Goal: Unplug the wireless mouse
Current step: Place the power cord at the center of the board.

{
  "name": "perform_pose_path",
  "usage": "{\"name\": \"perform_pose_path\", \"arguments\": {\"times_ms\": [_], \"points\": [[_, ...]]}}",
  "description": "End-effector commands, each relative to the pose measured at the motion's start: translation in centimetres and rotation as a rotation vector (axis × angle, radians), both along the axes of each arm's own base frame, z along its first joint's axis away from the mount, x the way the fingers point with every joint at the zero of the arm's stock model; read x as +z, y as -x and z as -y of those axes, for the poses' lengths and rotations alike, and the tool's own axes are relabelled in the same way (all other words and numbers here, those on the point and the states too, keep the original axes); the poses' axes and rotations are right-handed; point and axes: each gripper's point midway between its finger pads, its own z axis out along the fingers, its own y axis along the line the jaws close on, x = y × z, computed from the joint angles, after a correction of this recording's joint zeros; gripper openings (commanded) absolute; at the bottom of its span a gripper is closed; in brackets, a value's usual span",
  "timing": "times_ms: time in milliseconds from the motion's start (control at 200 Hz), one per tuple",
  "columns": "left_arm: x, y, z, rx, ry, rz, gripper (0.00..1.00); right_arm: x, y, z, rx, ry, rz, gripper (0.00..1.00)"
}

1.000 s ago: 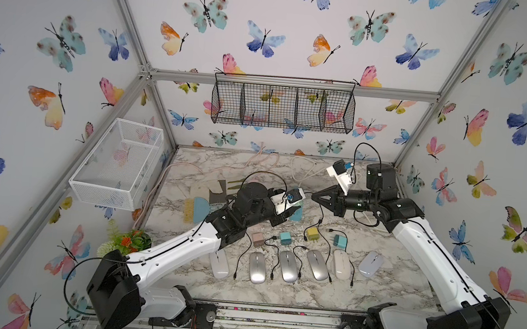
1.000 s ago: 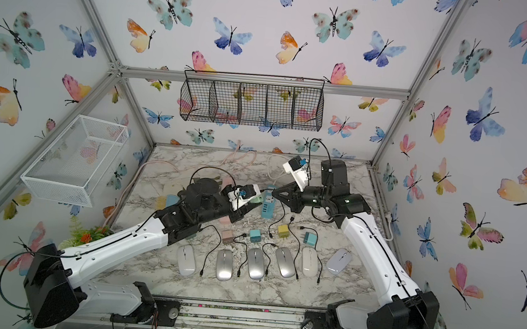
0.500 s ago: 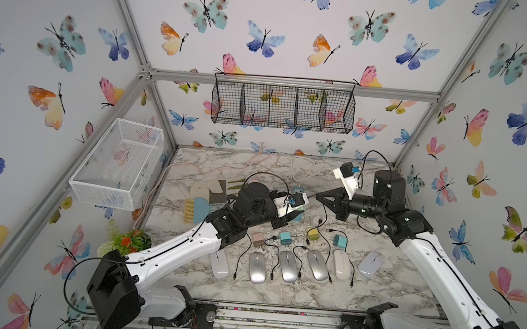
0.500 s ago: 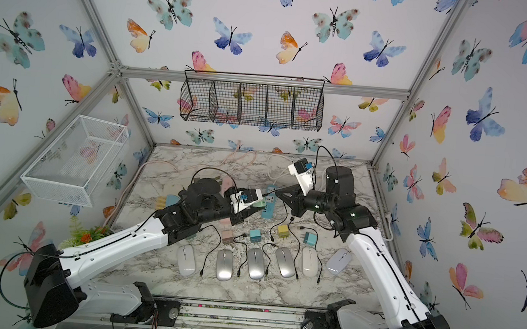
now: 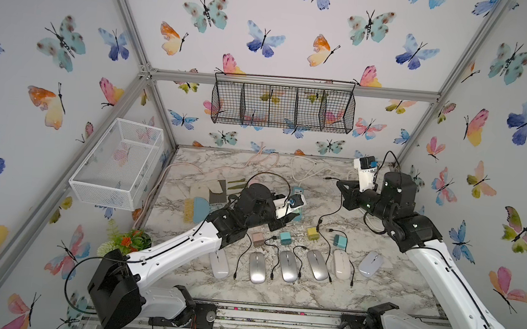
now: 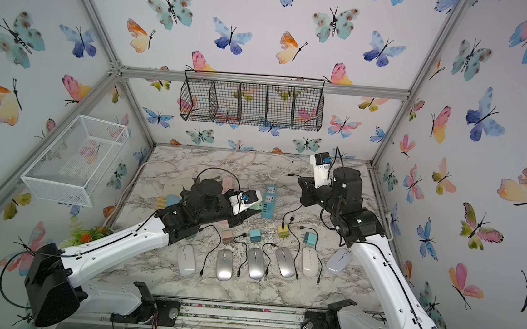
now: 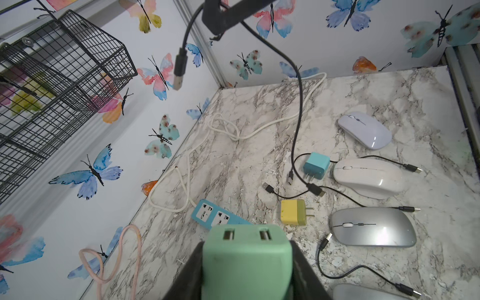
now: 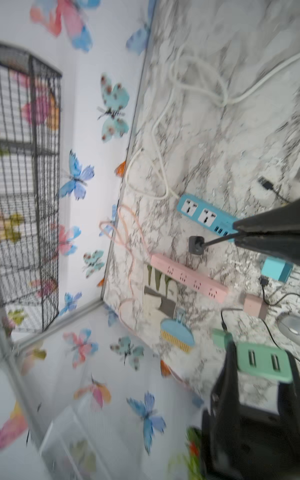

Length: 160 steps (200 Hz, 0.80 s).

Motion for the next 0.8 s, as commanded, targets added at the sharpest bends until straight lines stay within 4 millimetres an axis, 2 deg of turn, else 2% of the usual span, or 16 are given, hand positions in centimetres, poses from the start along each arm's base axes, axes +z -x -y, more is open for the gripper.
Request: {"name": "perform_pose_path", "arguments": {"times_ms": [0, 145, 330, 445, 661, 796], "points": [[0.3, 0.2, -0.9, 0.045, 0.071, -0.037, 0.0, -3.5, -0.2, 6.2, -0.319, 0.207, -0.157, 0.01], [0.0, 0.3, -1.6, 0.085, 0.105, -0.07, 0.0, -5.7, 0.3, 10.7, -0.51, 0.438, -0.278, 0.01], [0.5, 0.0, -2.7, 0.122, 0.168, -0.089, 0.0, -10.2, 0.9, 14.2, -0.68, 0.628, -0.425, 0.01], [0.9, 0.1, -3.2, 0.123, 0.196, -0.102, 0.0, -11.0, 0.8, 17.0, -0.791, 0.728, -0.415, 0.01], [0.5, 0.3, -3.4, 0.119, 0.191, -0.124, 0.0, -10.5, 1.4, 21.9, -0.964, 1.002, -0.473, 0.01], [0.7, 0.4, -3.4, 0.113, 0.218, -0.136, 0.0, -13.1, 1.7, 23.4, -0.952, 1.084, -0.573, 0.01]]}}
